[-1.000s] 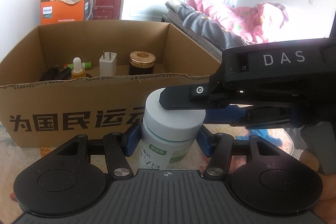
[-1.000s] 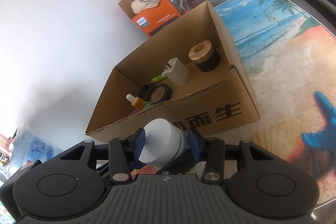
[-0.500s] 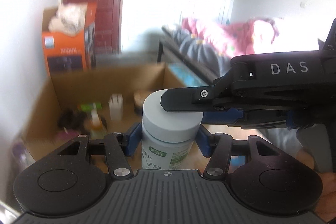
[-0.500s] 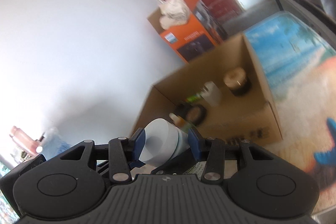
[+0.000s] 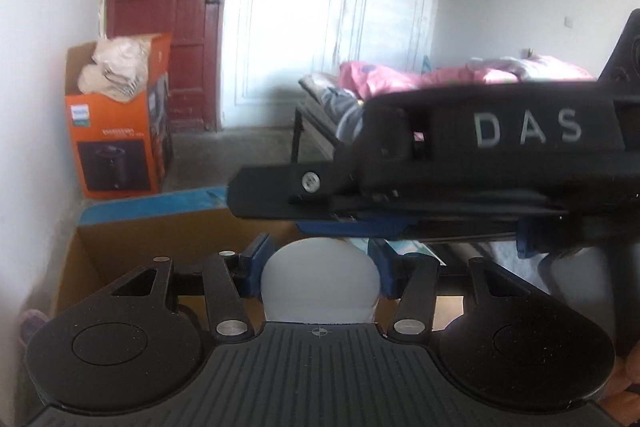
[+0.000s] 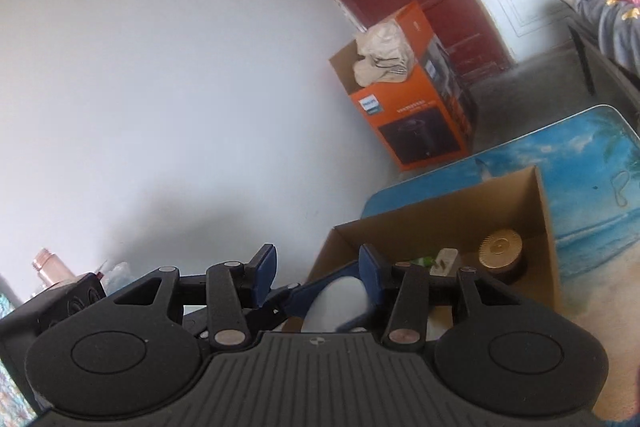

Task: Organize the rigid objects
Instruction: 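Lift the white bottle and carry it over the box, then lower the white bottle into the box and open the right gripper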

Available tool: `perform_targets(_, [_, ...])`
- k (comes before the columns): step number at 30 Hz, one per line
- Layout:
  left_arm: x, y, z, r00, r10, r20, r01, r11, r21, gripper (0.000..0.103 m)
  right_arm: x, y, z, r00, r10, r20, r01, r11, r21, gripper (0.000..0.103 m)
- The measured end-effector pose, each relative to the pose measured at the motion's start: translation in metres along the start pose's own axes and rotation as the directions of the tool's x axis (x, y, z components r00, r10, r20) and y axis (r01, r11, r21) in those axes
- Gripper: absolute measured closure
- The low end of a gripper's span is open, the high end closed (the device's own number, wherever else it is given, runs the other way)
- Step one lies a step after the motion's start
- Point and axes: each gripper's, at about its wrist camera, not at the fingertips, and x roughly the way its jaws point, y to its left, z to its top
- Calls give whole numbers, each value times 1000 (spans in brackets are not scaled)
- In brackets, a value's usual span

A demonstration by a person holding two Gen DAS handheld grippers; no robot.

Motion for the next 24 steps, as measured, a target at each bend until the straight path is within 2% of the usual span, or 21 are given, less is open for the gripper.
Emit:
perform_targets(6, [35,2,-5,999,41,-17,-41,999,-17,50,26,-44,7,998,-62,6,61,997,50,54])
perform_targets(8, [37,9,-3,999,33,-23,-34,999,-37,50,29,-52,9,999,-41,3,41,997,73,55])
perform_targets(14, [36,16,14,999,30,-14,-31,998,-53,50,34,-54,25,1000,-1,22,0,997,74,54])
perform_targets(19, [46,16,21,1000,30,3,-30,998,-53,50,38,-57,34,1000,-1,23,0,999,49,54])
perform_targets(24, [64,16,7,998,39,-51,-42,998,-53,50,49,-70,22,1000,-21,-18,22,999,46,54])
